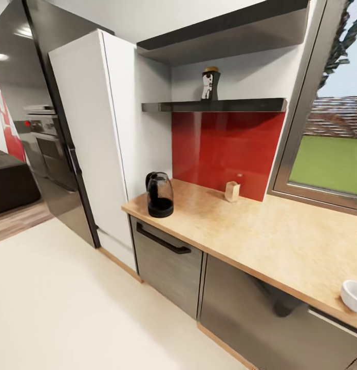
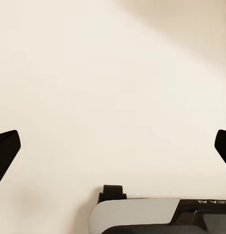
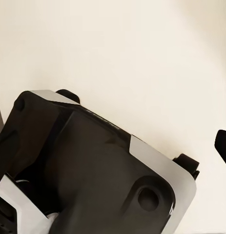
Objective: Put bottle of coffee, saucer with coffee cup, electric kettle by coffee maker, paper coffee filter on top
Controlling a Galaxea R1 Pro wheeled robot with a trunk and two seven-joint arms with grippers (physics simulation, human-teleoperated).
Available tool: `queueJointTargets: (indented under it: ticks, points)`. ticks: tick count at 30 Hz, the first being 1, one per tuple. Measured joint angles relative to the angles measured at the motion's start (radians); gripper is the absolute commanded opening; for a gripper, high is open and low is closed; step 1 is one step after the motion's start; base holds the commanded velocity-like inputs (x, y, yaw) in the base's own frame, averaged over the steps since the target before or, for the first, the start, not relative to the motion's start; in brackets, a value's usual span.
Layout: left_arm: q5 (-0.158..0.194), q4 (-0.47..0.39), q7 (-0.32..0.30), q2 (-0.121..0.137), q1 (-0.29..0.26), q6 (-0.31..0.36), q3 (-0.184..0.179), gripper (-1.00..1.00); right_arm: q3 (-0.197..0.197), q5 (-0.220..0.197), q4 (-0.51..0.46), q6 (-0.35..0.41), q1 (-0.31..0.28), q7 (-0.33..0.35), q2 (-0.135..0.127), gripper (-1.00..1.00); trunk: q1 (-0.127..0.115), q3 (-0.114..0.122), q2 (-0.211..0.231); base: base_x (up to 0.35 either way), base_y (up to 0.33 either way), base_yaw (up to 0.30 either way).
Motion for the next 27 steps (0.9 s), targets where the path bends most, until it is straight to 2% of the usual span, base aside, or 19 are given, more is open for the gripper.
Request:
queueJointTargets:
  ticks: [18, 27]
  points:
    - [0.0, 0.0, 0.0, 0.0, 0.0, 0.0, 0.0, 1.0, 0.0, 0.0, 0.0, 0.0, 0.0, 0.0, 0.0, 1.0, 0.0, 0.0, 0.0, 0.0, 0.0, -0.253]
    - [0.0, 0.0, 0.0, 0.0, 0.0, 0.0, -0.001, 1.0, 0.0, 0.0, 0.001, 0.0, 0.0, 0.0, 0.0, 1.0, 0.0, 0.0, 0.0, 0.002, 0.081, -0.048]
